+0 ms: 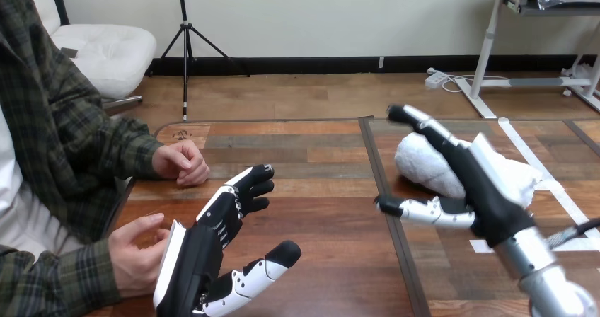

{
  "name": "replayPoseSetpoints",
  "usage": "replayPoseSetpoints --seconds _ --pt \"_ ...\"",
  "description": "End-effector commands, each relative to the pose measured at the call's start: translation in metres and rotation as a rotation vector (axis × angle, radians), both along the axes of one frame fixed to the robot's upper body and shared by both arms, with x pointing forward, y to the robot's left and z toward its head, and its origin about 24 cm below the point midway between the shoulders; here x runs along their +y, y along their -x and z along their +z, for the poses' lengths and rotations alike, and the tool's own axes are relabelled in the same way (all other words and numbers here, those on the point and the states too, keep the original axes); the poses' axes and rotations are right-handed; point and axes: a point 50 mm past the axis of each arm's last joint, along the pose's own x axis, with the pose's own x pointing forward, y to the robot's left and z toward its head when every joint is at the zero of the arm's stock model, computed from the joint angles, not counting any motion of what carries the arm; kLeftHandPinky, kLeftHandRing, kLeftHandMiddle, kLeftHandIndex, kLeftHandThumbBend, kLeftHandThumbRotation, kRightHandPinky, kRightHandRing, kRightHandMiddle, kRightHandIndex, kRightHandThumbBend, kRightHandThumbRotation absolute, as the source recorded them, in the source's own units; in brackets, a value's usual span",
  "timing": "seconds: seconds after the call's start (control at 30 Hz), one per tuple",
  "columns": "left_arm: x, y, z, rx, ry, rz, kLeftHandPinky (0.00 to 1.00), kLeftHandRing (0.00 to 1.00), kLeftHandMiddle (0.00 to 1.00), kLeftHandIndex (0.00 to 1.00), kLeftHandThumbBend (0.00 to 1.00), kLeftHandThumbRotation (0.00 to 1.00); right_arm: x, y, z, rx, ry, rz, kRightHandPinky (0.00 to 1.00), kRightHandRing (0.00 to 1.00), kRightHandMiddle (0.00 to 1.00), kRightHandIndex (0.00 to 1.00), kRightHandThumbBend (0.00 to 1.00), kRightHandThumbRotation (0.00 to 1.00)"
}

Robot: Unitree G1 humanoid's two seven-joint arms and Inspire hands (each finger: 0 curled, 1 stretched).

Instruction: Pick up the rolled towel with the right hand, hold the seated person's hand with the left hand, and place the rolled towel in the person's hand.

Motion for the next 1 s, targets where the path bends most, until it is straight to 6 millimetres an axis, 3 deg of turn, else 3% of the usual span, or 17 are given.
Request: replayPoseSetpoints --seconds 0.0,0.97 --pt "-0.009 -0.009 0.012 -0.079 0.024 -0.007 0.77 0.82 0.84 0.8 0.81 0.53 0.004 -0.022 0.047 -0.169 0.046 0.016 1.0 0.98 0.91 0.94 1.0 0.53" --pt "-0.009 -0.006 0.012 -0.084 0.028 -0.013 0.76 0.81 0.84 0.8 0.81 0.57 -0.003 -0.051 0.098 -0.095 0.309 -0.076 0.96 1.0 0.95 0.95 1.0 0.39"
